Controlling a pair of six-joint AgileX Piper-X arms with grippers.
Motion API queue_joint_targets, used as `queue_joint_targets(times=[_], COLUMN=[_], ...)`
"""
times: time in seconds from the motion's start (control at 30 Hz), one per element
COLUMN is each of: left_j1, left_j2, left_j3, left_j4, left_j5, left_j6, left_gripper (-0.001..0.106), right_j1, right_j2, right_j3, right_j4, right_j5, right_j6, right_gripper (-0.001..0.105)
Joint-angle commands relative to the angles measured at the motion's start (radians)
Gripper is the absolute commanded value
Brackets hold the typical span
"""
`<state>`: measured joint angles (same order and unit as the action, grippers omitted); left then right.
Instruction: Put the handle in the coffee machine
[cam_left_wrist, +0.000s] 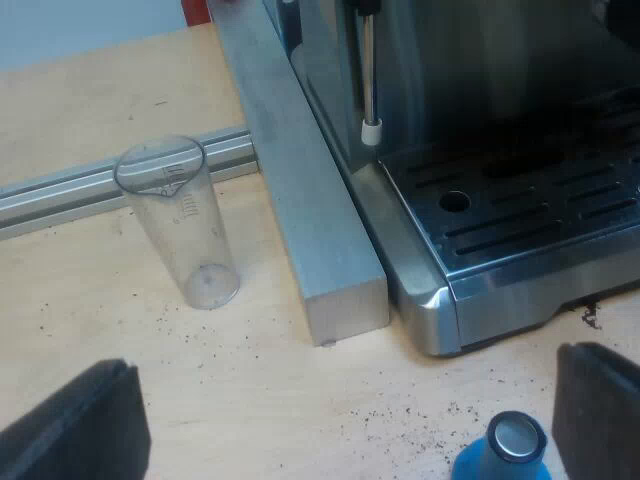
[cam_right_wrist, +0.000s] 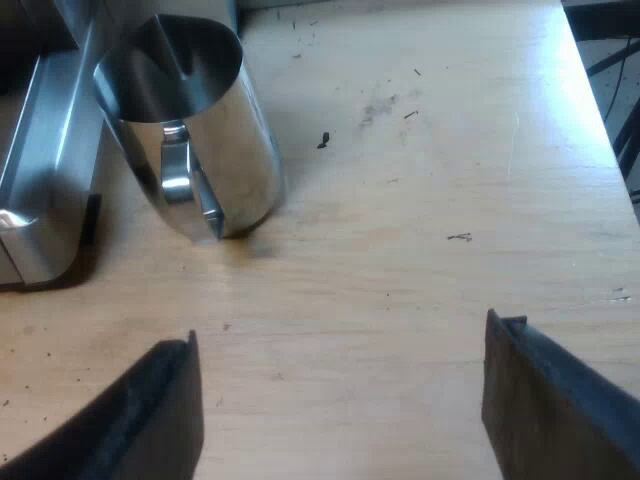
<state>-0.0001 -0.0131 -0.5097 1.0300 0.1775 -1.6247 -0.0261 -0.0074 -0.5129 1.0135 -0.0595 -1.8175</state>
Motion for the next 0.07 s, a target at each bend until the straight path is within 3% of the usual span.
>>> queue_joint_targets(times=[0.03, 0.07], left_j1=[-0.005, -0.005], left_j2=[-0.141, -0.141], left_j3=[-0.003, -0.003], left_j4=[-0.016, -0.016], left_j5=[-0.004, -0.004], left_j6=[-0.006, -0.006], left_gripper=[0.083, 0.083], right_j1=[-0.003, -0.003], right_j2=[-0.044, -0.044], right_j3=[-0.005, -0.005], right_j4=[0.0, 0.0], right_j5=[-0.005, -0.005], right_j6=[0.0, 0.0], right_gripper=[0.062, 0.062])
